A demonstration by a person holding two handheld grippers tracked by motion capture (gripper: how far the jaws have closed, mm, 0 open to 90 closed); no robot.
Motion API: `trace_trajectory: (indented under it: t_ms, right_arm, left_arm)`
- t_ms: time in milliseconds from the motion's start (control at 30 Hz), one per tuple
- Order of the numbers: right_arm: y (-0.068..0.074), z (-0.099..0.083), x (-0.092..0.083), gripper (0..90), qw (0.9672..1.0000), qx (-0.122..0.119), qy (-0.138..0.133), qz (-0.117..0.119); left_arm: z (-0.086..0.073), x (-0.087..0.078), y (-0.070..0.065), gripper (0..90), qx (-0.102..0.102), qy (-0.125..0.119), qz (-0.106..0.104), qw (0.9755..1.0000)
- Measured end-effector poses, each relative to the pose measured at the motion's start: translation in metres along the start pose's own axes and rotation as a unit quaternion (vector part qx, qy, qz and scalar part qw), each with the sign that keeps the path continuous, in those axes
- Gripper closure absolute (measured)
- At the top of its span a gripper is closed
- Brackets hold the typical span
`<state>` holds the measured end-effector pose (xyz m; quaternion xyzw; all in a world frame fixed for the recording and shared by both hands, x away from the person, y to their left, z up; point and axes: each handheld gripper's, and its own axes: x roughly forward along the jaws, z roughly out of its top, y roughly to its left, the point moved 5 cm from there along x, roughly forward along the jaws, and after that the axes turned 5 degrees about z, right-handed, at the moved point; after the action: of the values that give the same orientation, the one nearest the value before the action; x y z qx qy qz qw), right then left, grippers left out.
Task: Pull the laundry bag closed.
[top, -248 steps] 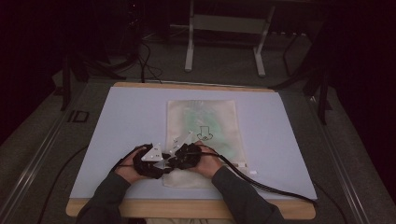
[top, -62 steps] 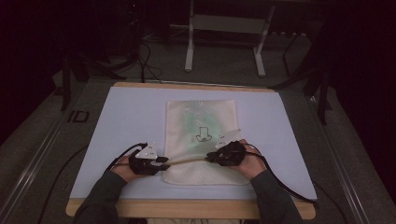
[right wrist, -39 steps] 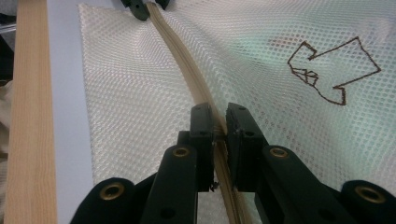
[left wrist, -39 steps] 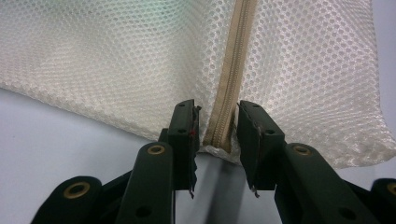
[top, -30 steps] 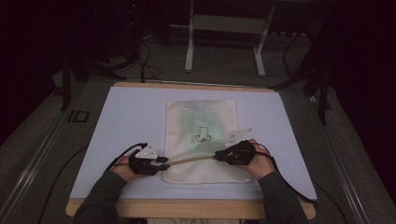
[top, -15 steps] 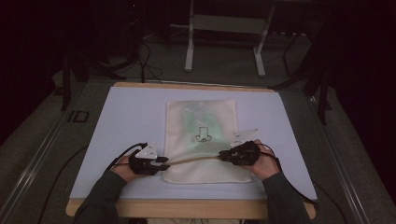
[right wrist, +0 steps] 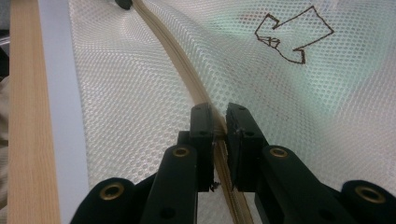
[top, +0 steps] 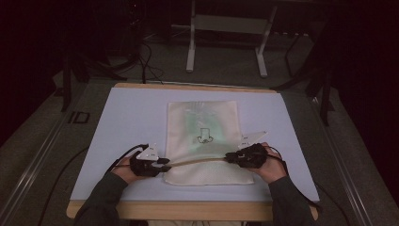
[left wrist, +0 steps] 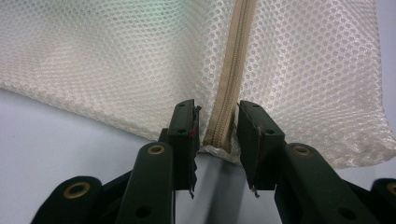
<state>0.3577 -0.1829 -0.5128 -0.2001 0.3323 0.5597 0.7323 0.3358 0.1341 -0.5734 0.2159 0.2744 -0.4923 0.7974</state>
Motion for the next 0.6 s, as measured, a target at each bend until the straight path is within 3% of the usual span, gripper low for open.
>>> trace_trajectory:
  t_ms: [600]
  right_arm:
    - [-0.005, -0.011, -0.012, 81.8, 0.9998, 0.013, -0.004, -0.011]
  left_arm:
    - [0.0, 0.0, 0.0, 67.0, 0.0, 0.0, 0.0, 1.0]
